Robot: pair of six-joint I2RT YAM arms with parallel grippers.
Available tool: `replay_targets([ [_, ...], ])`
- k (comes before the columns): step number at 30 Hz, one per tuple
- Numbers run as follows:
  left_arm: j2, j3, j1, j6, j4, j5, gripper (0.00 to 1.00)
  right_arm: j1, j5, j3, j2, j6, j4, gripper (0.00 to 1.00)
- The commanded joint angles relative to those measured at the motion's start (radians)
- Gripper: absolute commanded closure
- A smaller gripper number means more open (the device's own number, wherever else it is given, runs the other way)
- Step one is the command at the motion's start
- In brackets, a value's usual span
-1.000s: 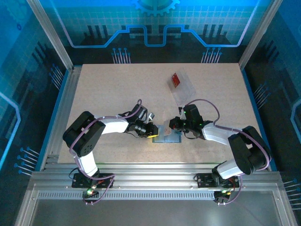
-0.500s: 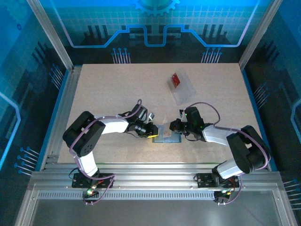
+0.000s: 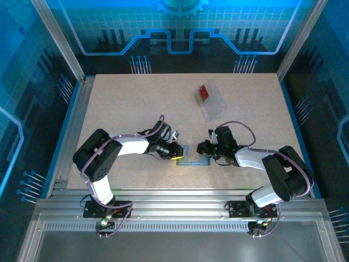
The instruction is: Put the credit cards into the card holder
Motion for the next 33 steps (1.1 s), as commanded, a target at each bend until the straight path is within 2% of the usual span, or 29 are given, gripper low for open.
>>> replay_targets([
  [1,0.014,0.015,-0.003,0.026,-0.055,-0.029,0.77,-0.002,-0.006,-0.029,-0.003,0.002,-0.046,1.0],
  [9,0.016,0.015,-0.002,0.025,-0.059,-0.031,0.77,0.006,-0.012,-0.036,-0.001,-0.007,-0.057,1.0],
  [33,0.0,0.012,-0.003,0.023,-0.057,-0.019,0.77,0.084,-0.015,0.089,0.155,-0.059,-0.08,0.99],
])
